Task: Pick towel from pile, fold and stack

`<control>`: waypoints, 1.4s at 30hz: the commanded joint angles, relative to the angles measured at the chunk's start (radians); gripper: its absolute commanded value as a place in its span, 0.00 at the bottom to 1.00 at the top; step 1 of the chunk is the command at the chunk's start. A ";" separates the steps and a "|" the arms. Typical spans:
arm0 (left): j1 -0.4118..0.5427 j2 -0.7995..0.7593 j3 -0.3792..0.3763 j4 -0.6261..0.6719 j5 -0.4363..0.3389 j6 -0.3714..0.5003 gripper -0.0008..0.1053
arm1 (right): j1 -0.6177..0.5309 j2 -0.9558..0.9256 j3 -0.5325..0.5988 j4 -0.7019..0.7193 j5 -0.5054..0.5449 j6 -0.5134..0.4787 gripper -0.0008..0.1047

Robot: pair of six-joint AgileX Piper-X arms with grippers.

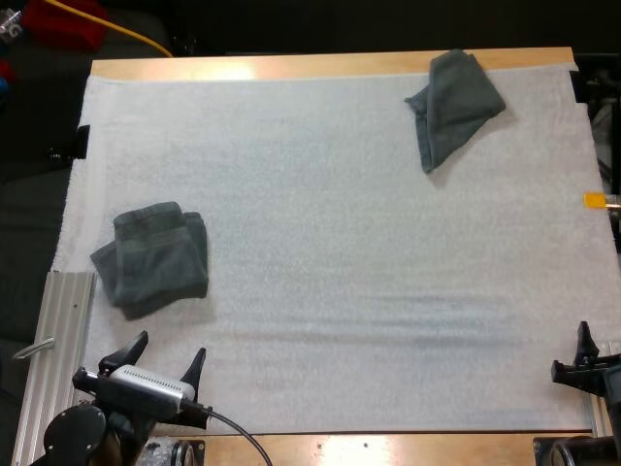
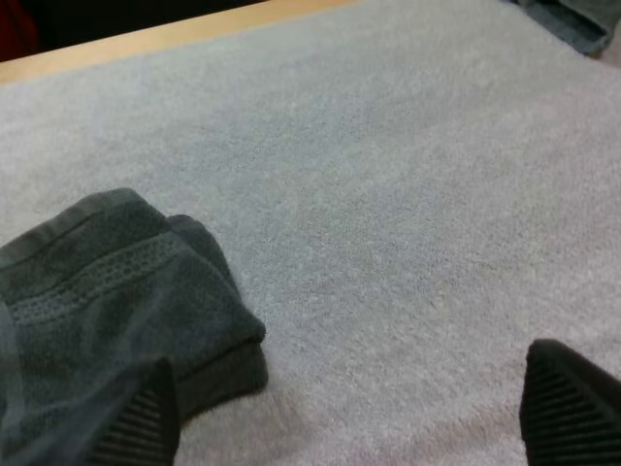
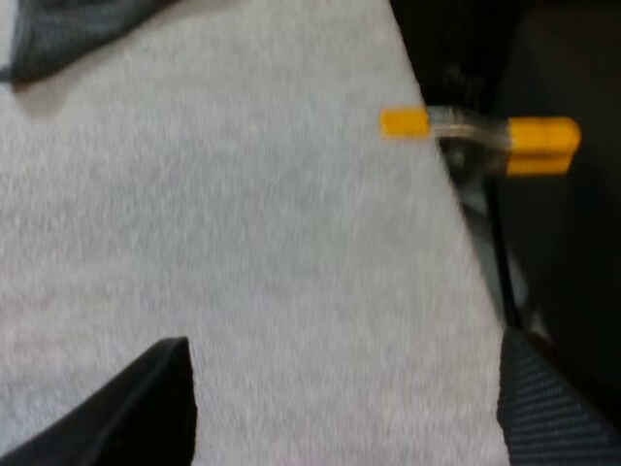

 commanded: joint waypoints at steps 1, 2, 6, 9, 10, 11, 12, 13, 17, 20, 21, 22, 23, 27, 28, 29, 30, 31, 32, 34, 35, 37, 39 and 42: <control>0.003 -0.076 -0.013 -0.016 0.006 -0.011 0.66 | 0.001 -0.013 -0.021 -0.013 -0.001 -0.027 0.62; 0.003 -0.030 -0.039 -0.015 0.021 -0.012 0.66 | 0.001 0.019 -0.059 -0.017 -0.001 -0.031 0.62; 0.003 0.050 -0.099 -0.015 0.097 -0.012 0.66 | 0.001 0.133 -0.126 -0.015 -0.091 -0.031 0.62; 0.003 0.106 -0.139 -0.015 0.112 -0.012 0.66 | 0.001 0.237 -0.173 -0.013 -0.214 -0.022 0.62; 0.003 0.124 -0.152 -0.015 0.126 -0.012 0.66 | 0.001 0.272 -0.189 -0.013 -0.249 -0.019 0.62; 0.003 0.150 -0.167 -0.015 0.150 -0.012 0.66 | 0.001 0.318 -0.215 -0.013 -0.287 -0.009 0.62; 0.003 0.169 -0.178 -0.015 0.161 -0.012 0.66 | 0.001 0.353 -0.234 -0.013 -0.304 -0.001 0.62; 0.003 0.187 -0.188 -0.015 0.171 -0.012 0.66 | 0.001 0.388 -0.253 -0.013 -0.318 0.005 0.62; -0.007 0.296 -0.247 -0.025 0.238 -0.007 0.66 | 0.001 0.545 -0.362 -0.013 -0.391 0.027 0.62; -0.046 0.356 -0.283 -0.039 0.250 -0.009 0.66 | 0.001 0.611 -0.414 -0.013 -0.460 0.050 0.62; -0.091 0.411 -0.320 -0.043 0.250 -0.009 0.66 | 0.001 0.665 -0.457 -0.013 -0.520 0.069 0.62; -0.112 0.437 -0.337 -0.041 0.251 -0.009 0.66 | 0.001 0.684 -0.475 -0.013 -0.541 0.070 0.62; -0.144 0.483 -0.368 -0.042 0.251 -0.017 0.66 | 0.001 0.719 -0.502 -0.013 -0.562 0.074 0.61; -0.207 0.609 -0.455 -0.042 0.251 -0.024 0.66 | 0.001 0.791 -0.551 -0.033 -0.613 0.094 0.52; -0.218 0.630 -0.471 -0.042 0.251 -0.024 0.66 | 0.001 0.802 -0.555 -0.042 -0.620 0.108 0.52; -0.229 0.655 -0.489 -0.042 0.251 -0.024 0.66 | 0.001 0.814 -0.557 -0.053 -0.626 0.123 0.52; -0.239 0.678 -0.506 -0.040 0.251 -0.024 0.66 | 0.001 0.825 -0.558 -0.061 -0.629 0.132 0.52; -0.250 0.699 -0.521 -0.037 0.253 -0.024 0.66 | 0.001 0.835 -0.557 -0.067 -0.629 0.140 0.52; -0.265 0.721 -0.540 -0.030 0.253 -0.024 0.66 | 0.001 0.848 -0.557 -0.075 -0.632 0.151 0.52; -0.295 0.763 -0.567 -0.020 0.253 -0.024 0.66 | 0.001 0.882 -0.557 -0.094 -0.651 0.160 0.52; -0.308 0.780 -0.573 -0.017 0.253 -0.024 0.66 | 0.001 0.898 -0.557 -0.104 -0.655 0.166 0.52; -0.323 0.791 -0.574 -0.017 0.251 -0.024 0.66 | 0.002 0.928 -0.557 -0.123 -0.660 0.186 0.52; -0.339 0.805 -0.574 -0.015 0.249 -0.024 0.66 | 0.008 0.958 -0.557 -0.143 -0.671 0.196 0.52; -0.347 0.809 -0.574 -0.015 0.247 -0.024 0.66 | 0.044 1.023 -0.557 -0.182 -0.661 0.222 0.62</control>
